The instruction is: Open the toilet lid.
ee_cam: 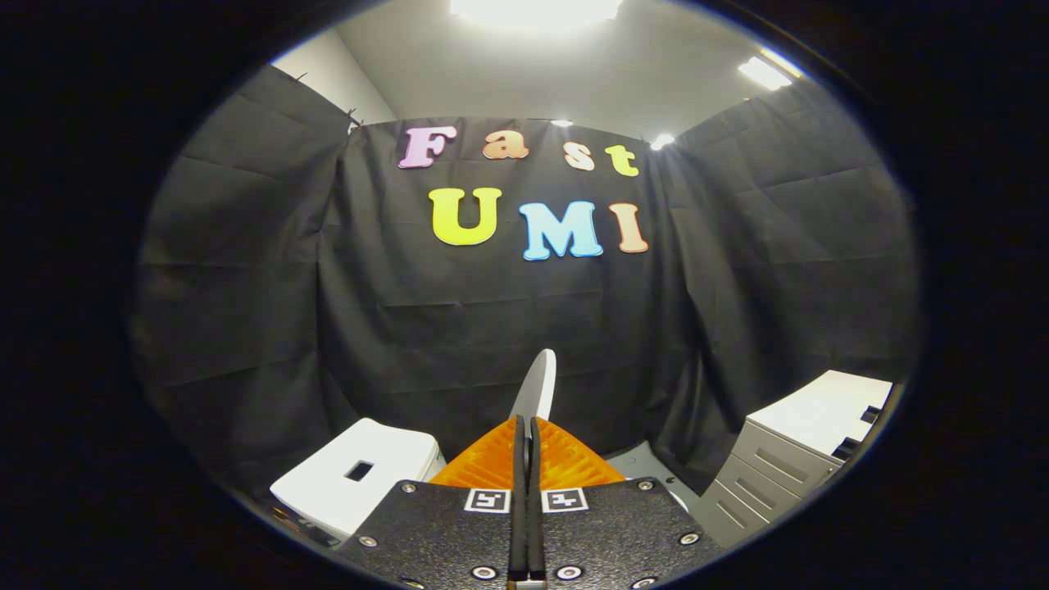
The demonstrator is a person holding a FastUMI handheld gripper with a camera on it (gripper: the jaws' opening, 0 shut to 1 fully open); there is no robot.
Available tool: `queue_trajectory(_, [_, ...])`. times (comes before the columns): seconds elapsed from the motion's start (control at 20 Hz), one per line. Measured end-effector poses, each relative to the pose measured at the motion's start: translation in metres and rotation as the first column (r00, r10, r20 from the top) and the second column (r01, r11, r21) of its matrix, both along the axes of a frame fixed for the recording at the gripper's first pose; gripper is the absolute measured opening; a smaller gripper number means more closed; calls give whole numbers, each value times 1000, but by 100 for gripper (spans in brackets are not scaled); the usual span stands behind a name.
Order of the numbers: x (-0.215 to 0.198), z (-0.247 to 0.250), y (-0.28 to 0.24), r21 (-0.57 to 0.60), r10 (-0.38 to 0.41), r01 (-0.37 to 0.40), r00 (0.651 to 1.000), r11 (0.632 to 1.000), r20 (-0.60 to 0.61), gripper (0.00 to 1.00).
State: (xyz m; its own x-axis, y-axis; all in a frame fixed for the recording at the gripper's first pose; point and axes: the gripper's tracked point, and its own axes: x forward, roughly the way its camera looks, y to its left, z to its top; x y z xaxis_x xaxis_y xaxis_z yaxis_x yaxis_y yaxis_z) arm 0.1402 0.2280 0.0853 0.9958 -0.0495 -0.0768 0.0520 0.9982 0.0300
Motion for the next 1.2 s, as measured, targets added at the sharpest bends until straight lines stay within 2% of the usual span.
queue_trajectory(0.7, [0,14,111,-137,166,-160,985,978,38,0])
queue_trajectory(0.9, [1,15,146,-172,235,-225,971,959,37,0])
queue_trajectory(1.2, [-4,5,200,-183,368,-359,930,915,12,0])
